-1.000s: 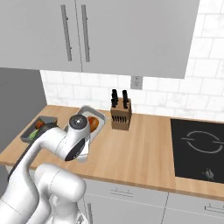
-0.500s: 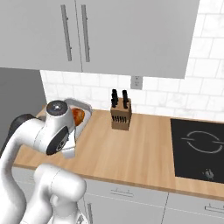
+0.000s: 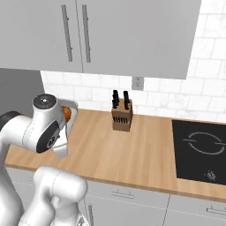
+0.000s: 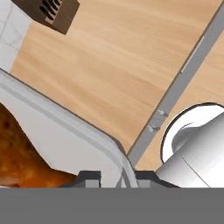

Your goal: Take the meat container that has the chicken drumstick and place it on the second highest rack of the freezer. Then take the vegetable container that has the corn and bell pepper and place it on the highest rack of the freezer.

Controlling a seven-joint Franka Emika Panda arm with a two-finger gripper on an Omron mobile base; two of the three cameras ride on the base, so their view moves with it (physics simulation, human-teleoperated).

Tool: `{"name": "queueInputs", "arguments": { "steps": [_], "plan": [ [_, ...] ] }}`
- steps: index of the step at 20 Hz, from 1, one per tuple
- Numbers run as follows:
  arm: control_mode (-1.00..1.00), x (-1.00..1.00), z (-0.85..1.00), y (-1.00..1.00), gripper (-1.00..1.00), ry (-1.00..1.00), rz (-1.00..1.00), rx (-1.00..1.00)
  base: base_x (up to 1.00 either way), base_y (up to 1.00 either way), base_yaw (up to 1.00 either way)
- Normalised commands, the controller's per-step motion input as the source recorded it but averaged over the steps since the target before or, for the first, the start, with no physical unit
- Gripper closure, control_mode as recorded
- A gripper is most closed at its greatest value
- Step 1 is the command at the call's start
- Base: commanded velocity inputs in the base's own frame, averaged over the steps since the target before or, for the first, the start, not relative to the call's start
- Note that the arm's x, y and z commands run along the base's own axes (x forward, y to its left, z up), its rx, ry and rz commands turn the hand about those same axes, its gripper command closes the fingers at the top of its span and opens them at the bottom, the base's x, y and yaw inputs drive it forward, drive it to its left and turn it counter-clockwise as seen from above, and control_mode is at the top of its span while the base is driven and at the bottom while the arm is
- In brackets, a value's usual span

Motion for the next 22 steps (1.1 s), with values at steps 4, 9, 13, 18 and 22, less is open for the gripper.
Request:
{"name": "queueInputs", "arguments": {
  "steps": [4,9,13,18,22],
  "plan": [
    [-1.00,0.02,-0.09,-0.01,1.00,0.00,0.00,0.00,0.00,0.00,0.00],
    [1.00,-0.39,-0.06,-0.12,1.00,-0.03,0.00,0.00,-0.20,-0.03,0.00],
    [1.00,0.00,0.00,0.00,1.00,0.00,0.00,0.00,-1.00,0.01,0.02],
    [1.00,0.00,0.00,0.00,1.00,0.00,0.00,0.00,-0.96,0.54,0.16],
    [1.00,0.00,0.00,0.00,1.00,0.00,0.00,0.00,-0.66,0.90,0.30]
  ]
}}
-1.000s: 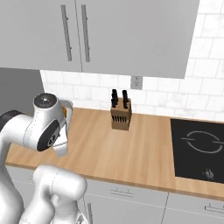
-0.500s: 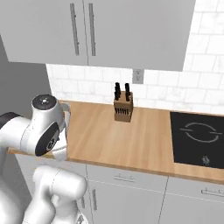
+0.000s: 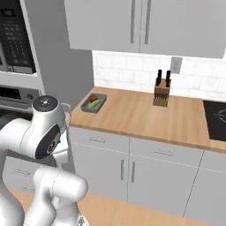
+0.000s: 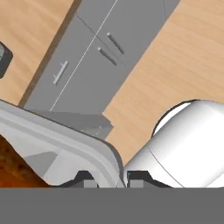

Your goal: Take the meat container that has the chicken drumstick and place it on the second highest rack of the freezer. Then take the vegetable container that has the corn and bell pepper and place it on the highest rack of the freezer.

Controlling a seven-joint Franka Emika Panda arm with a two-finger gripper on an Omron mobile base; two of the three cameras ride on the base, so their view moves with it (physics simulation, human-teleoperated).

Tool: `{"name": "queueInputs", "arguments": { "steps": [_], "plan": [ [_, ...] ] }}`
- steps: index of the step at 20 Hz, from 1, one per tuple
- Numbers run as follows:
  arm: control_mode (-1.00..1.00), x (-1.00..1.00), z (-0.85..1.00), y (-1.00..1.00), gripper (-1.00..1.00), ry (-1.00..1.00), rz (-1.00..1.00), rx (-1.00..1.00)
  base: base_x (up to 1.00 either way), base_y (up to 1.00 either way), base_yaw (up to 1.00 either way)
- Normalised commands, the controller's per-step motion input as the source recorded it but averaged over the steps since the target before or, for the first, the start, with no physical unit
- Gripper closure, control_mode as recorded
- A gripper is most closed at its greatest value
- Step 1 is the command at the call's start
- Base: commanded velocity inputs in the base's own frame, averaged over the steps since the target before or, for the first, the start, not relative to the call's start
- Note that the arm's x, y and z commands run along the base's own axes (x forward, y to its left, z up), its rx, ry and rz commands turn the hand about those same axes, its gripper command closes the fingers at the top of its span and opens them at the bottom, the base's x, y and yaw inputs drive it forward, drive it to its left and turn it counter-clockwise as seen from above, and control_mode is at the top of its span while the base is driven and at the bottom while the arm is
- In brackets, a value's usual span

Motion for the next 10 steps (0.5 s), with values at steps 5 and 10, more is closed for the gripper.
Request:
{"name": "queueInputs", "arguments": {
  "steps": [5,10],
  "plan": [
    [1.00,0.00,0.00,0.00,1.00,0.00,0.00,0.00,-0.35,0.96,0.36],
    [1.00,0.00,0.00,0.00,1.00,0.00,0.00,0.00,-0.07,0.86,0.36]
  ]
}}
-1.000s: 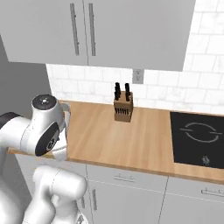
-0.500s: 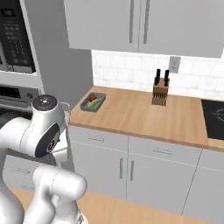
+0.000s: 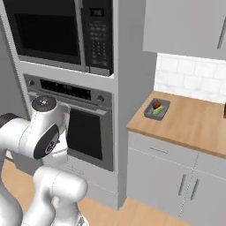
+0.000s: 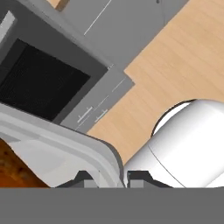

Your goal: Take the meat container that has the chicken drumstick and place it on the second highest rack of the freezer. Then take the vegetable container that has the corn and bell pepper and place it on the highest rack of the freezer.

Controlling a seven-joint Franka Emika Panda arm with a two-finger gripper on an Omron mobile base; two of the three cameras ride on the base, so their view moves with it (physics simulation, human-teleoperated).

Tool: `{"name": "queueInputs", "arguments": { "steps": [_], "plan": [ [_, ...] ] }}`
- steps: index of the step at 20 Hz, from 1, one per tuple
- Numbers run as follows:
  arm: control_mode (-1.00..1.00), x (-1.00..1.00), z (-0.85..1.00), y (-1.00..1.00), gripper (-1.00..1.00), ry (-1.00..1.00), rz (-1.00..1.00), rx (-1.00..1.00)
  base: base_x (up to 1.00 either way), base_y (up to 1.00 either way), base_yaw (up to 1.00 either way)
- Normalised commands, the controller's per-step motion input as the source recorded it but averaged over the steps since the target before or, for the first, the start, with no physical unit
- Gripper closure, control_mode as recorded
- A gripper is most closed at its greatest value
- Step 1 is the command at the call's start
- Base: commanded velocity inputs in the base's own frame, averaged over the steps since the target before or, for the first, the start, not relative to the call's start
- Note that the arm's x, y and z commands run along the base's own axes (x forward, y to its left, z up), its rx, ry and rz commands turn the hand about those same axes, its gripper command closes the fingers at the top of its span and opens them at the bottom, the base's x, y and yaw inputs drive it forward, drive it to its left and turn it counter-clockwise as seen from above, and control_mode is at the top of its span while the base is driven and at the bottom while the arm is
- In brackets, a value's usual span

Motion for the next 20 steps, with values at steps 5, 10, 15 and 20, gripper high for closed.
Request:
{"name": "queueInputs", "arguments": {
  "steps": [5,10,15,20],
  "plan": [
    [1.00,0.00,0.00,0.00,1.00,0.00,0.00,0.00,0.00,0.96,0.34],
    [1.00,0.00,0.00,0.00,1.00,0.00,0.00,0.00,0.20,1.00,0.28],
    [1.00,0.00,0.00,0.00,1.00,0.00,0.00,0.00,0.56,0.99,0.15],
    [1.00,0.00,0.00,0.00,1.00,0.00,0.00,0.00,0.73,0.56,0.01]
  ]
}}
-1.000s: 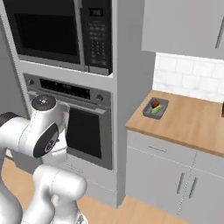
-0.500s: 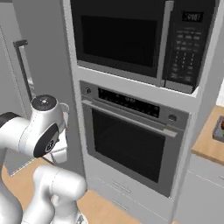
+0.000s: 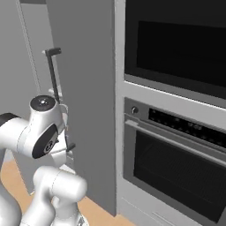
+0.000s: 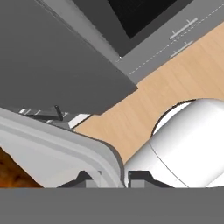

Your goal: Take the meat container that has the chicken drumstick and place it on the second highest rack of the freezer. Then take the vegetable container that has the corn and bell pepper and place it on the highest rack of the freezer.

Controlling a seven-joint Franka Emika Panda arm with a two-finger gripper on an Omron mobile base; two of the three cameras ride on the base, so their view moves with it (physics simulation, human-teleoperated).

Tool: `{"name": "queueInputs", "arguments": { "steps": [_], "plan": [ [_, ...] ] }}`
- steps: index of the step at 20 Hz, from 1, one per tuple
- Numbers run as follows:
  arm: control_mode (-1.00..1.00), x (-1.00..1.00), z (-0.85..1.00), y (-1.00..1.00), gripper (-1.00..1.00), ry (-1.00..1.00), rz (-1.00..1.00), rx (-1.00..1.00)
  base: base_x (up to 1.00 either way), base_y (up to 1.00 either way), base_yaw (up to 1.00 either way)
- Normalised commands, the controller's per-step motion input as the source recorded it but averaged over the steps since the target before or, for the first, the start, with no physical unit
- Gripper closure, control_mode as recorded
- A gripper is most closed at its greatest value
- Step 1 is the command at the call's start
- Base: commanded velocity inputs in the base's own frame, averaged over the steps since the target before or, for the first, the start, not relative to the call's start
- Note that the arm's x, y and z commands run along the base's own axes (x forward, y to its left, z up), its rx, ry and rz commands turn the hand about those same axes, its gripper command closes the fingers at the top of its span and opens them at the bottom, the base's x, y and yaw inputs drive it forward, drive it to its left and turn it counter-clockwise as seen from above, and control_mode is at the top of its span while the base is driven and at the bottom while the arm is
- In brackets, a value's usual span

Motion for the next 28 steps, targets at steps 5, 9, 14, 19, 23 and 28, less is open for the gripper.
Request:
{"name": "queueInputs", "arguments": {
  "steps": [5,9,14,19,23,28],
  "plan": [
    [1.00,0.00,0.00,0.00,1.00,0.00,0.00,0.00,0.55,0.64,0.00],
    [1.00,0.00,0.00,0.00,1.00,0.00,0.00,0.00,0.11,0.60,-0.05],
    [1.00,0.00,0.00,0.00,1.00,0.00,0.00,0.00,0.14,0.45,-0.12],
    [1.00,0.00,0.00,0.00,1.00,0.00,0.00,0.00,0.09,0.39,-0.17],
    [1.00,0.00,0.00,0.00,1.00,0.00,0.00,0.00,0.01,0.37,-0.22],
    [1.00,0.00,0.00,0.00,1.00,0.00,0.00,0.00,0.02,0.46,-0.25]
  ]
}}
